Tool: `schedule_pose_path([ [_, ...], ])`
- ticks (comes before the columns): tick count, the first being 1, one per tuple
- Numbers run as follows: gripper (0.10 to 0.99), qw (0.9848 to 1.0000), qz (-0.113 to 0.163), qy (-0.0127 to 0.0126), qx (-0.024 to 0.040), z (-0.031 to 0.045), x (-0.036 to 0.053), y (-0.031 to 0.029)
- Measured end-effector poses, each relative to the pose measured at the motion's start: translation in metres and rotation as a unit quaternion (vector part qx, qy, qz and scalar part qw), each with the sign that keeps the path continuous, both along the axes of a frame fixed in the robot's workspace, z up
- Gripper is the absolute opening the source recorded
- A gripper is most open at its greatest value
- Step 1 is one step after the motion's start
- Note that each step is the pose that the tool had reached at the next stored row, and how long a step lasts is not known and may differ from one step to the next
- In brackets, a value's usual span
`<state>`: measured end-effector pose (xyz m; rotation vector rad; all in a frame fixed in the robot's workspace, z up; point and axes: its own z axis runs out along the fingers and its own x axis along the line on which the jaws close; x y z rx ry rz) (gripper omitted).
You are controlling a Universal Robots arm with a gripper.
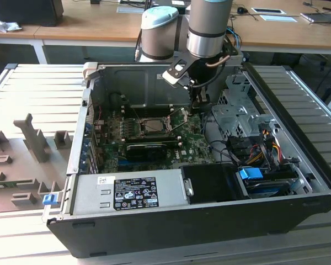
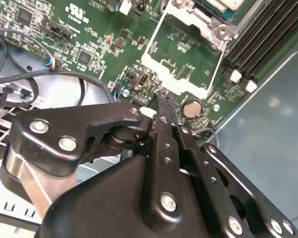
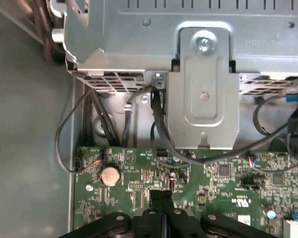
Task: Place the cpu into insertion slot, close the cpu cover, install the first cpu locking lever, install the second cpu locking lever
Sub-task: 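Close the cpu cover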
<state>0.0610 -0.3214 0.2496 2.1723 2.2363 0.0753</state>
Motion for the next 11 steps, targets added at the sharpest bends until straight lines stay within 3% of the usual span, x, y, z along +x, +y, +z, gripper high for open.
schedule_pose_path([
  [2,0.106,1.0,0.0,0.0002,0.0001,-0.0048,0.0001,0.0],
  [3,0.106,1.0,0.001,0.003,0.0003,-0.0055,0.0001,0.0],
  [5,0.106,0.9999,0.001,0.011,0.0015,-0.0056,0.0001,0.0],
  [6,0.106,0.9998,0.001,0.0189,0.0021,-0.0055,-0.002,0.0],
  [8,0.106,0.9998,0.002,0.0188,0.0023,-0.0056,-0.0197,-0.0003],
  [10,0.106,0.9998,0.002,0.0189,0.0022,-0.0056,-0.0276,-0.0003],
  [11,0.106,0.9998,0.002,0.0188,0.0022,-0.0056,-0.0368,-0.0003],
])
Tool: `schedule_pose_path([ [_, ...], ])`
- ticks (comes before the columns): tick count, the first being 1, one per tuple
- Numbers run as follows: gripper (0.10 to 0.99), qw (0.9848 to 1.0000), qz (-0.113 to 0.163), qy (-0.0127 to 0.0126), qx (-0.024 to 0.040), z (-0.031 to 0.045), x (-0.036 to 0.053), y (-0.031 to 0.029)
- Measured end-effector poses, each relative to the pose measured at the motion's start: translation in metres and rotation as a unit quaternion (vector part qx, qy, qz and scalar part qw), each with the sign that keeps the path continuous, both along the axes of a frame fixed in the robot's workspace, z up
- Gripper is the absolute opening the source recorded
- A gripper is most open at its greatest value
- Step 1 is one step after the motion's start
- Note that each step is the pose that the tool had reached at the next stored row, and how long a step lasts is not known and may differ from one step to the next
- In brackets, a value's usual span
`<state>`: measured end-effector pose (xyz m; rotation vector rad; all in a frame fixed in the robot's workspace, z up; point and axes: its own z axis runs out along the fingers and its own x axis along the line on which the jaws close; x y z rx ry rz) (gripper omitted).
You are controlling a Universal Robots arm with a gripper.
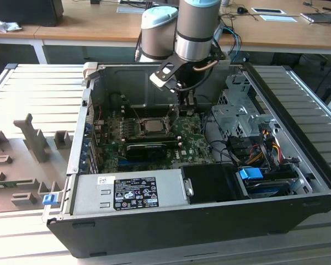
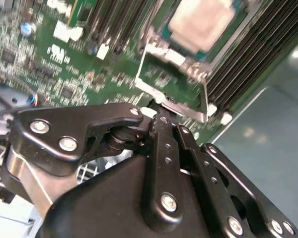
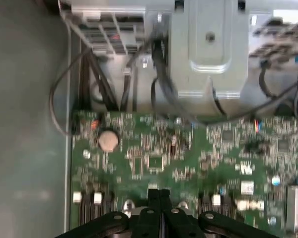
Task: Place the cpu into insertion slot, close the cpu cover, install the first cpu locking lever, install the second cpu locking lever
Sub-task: 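Close the cpu cover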
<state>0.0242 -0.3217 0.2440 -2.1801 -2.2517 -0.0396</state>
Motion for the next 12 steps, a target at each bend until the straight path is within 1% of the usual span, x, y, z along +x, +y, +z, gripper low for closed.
schedule_pose_path([
  [1,0.106,1.0,0.0,0.0,0.0,-0.0001,-0.0065,0.0],
  [4,0.106,1.0,0.0,0.0,0.0,-0.0008,-0.0189,0.0],
  [7,0.106,1.0,0.0,0.0,0.0001,-0.0023,-0.023,0.0],
  [10,0.106,1.0,0.0,0.0,0.0001,-0.0076,-0.0261,0.0],
  [11,0.106,1.0,0.0,0.0,0.0002,-0.0105,-0.0273,0.0],
  [12,0.106,1.0,0.0,0.0001,0.0001,-0.0106,-0.0276,0.0],
])
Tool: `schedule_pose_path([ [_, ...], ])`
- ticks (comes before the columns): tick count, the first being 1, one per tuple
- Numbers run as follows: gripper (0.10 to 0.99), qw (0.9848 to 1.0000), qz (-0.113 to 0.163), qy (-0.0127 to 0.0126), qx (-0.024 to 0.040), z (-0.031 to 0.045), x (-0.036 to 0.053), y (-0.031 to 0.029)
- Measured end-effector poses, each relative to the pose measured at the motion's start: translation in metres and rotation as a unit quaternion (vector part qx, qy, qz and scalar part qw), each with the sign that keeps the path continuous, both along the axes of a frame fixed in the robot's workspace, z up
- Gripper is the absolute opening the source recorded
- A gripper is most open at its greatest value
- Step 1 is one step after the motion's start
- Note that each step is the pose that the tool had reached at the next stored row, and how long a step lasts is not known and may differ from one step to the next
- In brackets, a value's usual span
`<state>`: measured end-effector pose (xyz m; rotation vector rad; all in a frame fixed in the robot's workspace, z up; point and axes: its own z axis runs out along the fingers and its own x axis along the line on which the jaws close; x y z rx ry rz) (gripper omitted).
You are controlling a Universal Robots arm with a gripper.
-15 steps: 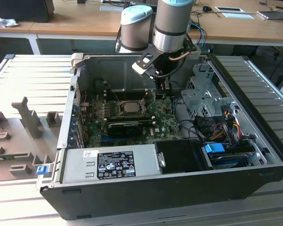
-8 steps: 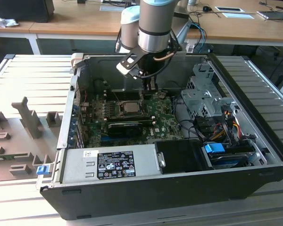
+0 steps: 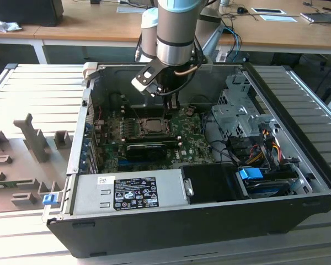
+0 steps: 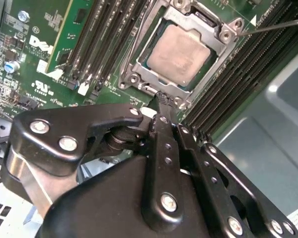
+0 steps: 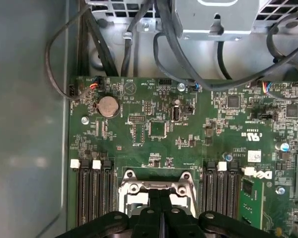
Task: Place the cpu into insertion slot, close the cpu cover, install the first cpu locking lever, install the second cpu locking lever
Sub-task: 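Close the cpu cover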
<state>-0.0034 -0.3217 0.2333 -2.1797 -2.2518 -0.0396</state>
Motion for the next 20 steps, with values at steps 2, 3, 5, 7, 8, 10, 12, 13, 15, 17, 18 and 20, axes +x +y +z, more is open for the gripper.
schedule_pose_path([
  [2,0.106,1.0,0.0,0.0,0.0,-0.0001,-0.0006,0.0],
  [3,0.106,1.0,0.0,0.0,0.0001,-0.0002,-0.0009,0.0],
  [5,0.106,1.0,0.0,0.0,0.0001,-0.0002,-0.0014,0.0],
  [7,0.106,1.0,0.0,0.0,0.0001,-0.0002,-0.0017,0.0],
  [8,0.106,1.0,0.0,0.0,0.0001,-0.0003,-0.0021,0.0],
  [10,0.106,1.0,0.0,0.0,0.0001,-0.0004,-0.0029,0.0],
  [12,0.106,1.0,0.0,0.0,0.0001,-0.0005,-0.0033,0.0],
  [13,0.106,1.0,0.0,0.0,0.0,-0.0005,-0.0037,0.0],
  [15,0.106,1.0,0.0,0.0,0.0001,-0.0005,-0.004,0.0],
  [17,0.106,1.0,0.0,0.0,0.0001,-0.0005,-0.0041,0.0],
  [18,0.106,1.0,0.0,0.0,0.0001,-0.0005,-0.0043,0.0],
  [20,0.106,1.0,0.0,-0.0001,0.0001,-0.0005,-0.0045,0.0],
])
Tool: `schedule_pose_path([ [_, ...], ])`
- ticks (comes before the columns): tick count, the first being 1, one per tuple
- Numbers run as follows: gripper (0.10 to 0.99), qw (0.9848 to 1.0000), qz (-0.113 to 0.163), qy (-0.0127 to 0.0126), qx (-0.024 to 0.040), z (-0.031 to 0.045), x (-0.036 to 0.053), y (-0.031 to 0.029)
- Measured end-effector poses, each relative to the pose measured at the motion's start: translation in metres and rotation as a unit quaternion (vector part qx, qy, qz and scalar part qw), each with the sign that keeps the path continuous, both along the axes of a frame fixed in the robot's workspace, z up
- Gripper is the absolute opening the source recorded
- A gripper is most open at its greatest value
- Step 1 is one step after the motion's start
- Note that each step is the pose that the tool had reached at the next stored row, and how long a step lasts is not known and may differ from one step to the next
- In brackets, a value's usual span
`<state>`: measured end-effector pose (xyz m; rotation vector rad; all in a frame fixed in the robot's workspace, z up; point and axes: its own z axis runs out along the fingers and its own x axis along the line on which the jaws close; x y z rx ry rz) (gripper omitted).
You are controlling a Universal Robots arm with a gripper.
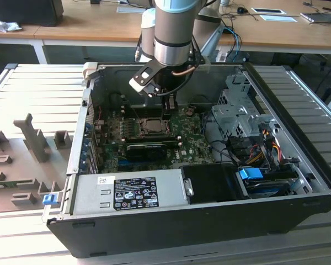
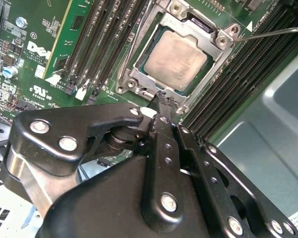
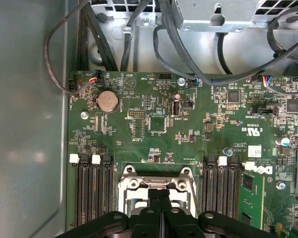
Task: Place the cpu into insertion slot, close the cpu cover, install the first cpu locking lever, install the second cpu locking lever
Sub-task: 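Close the cpu cover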
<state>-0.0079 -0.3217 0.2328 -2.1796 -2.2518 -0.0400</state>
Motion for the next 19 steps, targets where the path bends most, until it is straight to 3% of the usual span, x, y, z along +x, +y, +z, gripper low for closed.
schedule_pose_path([
  [19,0.106,1.0,0.0,0.0,0.0,-0.0002,-0.0029,0.0],
])
